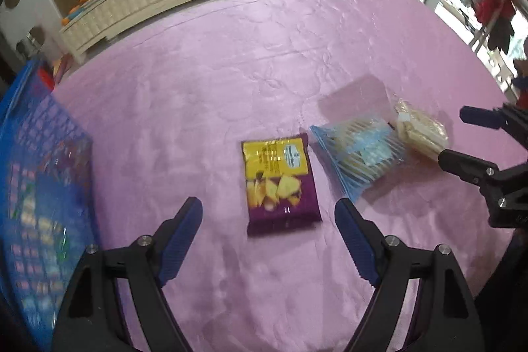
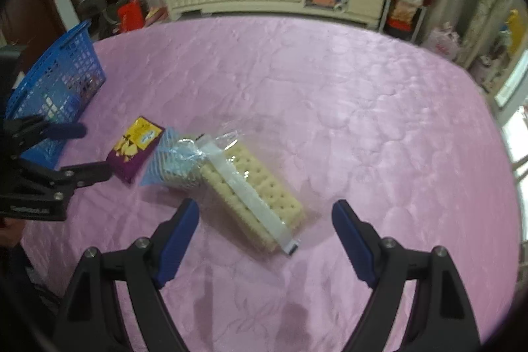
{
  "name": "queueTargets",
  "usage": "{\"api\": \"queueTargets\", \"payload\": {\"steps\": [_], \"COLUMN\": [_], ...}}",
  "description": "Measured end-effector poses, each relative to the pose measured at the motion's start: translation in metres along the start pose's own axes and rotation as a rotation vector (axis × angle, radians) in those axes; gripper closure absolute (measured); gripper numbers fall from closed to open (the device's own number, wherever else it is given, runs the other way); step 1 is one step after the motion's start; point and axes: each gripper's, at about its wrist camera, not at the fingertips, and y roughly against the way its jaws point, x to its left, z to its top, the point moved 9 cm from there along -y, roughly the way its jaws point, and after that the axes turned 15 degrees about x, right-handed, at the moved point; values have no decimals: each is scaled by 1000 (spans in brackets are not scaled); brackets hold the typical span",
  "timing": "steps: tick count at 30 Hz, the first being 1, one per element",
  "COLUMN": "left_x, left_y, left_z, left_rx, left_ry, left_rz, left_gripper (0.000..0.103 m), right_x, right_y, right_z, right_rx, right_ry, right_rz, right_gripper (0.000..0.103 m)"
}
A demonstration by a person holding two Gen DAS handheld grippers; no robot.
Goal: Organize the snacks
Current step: 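Move both open tools back toward the chip bag and remaining packs, then grasp the purple chip bag with the left tool while the right tool grasps the cracker pack, then lift both snacks and carry them over the blue basket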
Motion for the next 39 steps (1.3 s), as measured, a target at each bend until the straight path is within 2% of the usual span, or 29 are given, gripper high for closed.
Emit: {"api": "queueTargets", "payload": {"steps": [3, 6, 9, 15, 22, 24, 27, 29, 31, 32, 33, 34, 39], "left_x": [2, 6, 4, -6, -10, -12, -18, -20, -22, -23, -23, -24, -24], "left_y": [-9, -25, -35, -37, -38, -37, -31, -29, -28, -27, -26, -26, -13], "left_z": [9, 13, 17, 25, 29, 29, 30, 28, 26, 26, 24, 20, -8], "left_rx": [6, 49, 57, 61, 90, 87, 72, 67, 58, 55, 54, 50, 42], "left_ry": [9, 23, 21, -13, 31, 42, 40, 36, 36, 37, 39, 39, 60], "left_rz": [-18, -45, -73, -47, -38, -39, -42, -39, -33, -35, -32, -27, -7], "left_gripper": [22, 22, 21, 21, 22, 29, 50, 55, 56, 57, 57, 57, 57], "right_x": [-4, -4, 0, -3, -17, -18, -18, -20, -19, -18, -19, -22, -25], "right_y": [-11, -21, -25, -27, -25, -25, -25, -26, -27, -26, -25, -23, -15], "right_z": [5, 10, 11, 16, 22, 21, 20, 17, 14, 12, 11, 9, -1], "right_rx": [19, 45, 48, 33, 6, 11, 23, 28, 26, 28, 29, 29, 19], "right_ry": [38, 57, 78, 52, 20, 17, 13, 23, 46, 36, 25, 0, -64], "right_rz": [-2, 60, 62, 112, 42, 43, 33, -5, -82, -74, -79, -80, -57], "right_gripper": [17, 17, 17, 17, 17, 17, 17, 21, 35, 39, 49, 53, 56]}}
